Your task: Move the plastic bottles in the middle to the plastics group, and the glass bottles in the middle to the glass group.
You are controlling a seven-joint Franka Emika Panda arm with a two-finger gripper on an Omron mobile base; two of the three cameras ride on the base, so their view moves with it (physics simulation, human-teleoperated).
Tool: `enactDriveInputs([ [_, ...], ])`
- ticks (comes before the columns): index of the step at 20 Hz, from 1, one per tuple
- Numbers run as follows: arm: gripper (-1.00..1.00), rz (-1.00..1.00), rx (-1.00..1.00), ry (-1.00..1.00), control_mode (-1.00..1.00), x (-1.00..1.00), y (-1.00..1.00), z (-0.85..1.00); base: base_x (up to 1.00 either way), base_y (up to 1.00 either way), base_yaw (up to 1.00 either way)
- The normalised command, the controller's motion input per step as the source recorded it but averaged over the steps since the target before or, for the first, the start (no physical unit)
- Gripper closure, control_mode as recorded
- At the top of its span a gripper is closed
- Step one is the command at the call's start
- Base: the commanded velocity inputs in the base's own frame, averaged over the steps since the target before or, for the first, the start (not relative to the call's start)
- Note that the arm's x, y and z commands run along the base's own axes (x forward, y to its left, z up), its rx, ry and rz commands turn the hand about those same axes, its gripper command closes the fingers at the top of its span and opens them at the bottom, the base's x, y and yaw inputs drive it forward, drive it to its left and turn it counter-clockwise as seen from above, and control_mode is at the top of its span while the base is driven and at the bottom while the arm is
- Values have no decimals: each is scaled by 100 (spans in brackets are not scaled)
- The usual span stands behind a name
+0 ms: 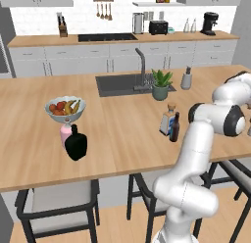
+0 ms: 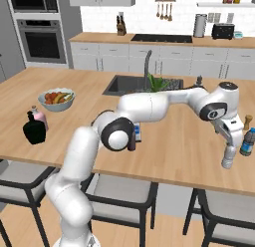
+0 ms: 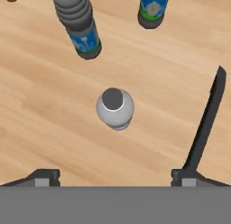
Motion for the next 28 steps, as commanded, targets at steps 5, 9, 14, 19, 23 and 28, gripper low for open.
enactDriveInputs([
  [5, -100, 29, -2, 0, -100, -39, 97, 0, 0, 0, 0],
  [9, -100, 35, -2, 1, -100, -18, 100, 3, 0, 0, 0],
  [14, -100, 48, 0, 13, -100, 0, 99, 12, 0, 0, 0],
  [19, -100, 51, -1, 0, -100, 0, 98, 12, 0, 0, 0],
  [23, -100, 45, 1, 0, -100, 7, 88, 13, 0, 0, 0],
  [28, -100, 38, 3, 0, -100, 19, 68, 22, 0, 0, 0],
])
